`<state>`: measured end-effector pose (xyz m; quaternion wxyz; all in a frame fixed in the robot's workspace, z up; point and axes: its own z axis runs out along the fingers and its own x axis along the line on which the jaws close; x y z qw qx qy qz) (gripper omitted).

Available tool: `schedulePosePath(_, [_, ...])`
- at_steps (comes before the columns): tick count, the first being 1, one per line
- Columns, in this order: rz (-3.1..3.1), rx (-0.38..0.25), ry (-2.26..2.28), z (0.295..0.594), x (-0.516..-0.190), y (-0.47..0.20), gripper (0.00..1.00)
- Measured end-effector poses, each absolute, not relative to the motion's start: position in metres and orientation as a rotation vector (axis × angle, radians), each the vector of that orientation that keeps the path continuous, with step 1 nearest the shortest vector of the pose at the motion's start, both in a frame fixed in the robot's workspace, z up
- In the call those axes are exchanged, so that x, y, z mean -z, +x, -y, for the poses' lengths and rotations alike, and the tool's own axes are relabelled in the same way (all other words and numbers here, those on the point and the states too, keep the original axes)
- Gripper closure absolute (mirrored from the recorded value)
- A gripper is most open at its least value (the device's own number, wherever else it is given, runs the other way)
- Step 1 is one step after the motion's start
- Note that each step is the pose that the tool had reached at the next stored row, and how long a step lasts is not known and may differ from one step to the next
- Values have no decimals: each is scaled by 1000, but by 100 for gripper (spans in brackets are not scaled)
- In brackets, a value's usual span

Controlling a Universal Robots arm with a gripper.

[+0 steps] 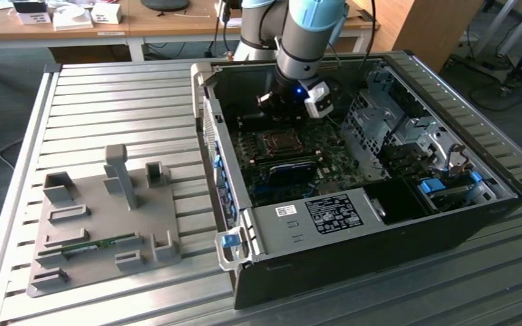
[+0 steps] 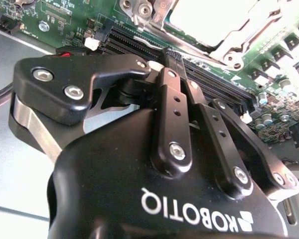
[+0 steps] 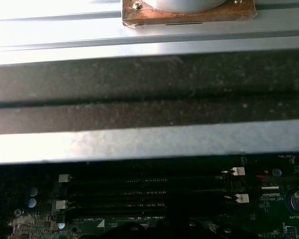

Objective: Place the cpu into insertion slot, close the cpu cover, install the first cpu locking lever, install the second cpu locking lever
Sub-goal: 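Install the first cpu locking lever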

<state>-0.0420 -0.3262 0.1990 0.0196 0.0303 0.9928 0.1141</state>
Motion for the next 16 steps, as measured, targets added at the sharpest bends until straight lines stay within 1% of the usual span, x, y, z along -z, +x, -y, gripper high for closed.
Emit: schedulePosePath(16, [-3079, -346, 119, 327, -195, -42, 89])
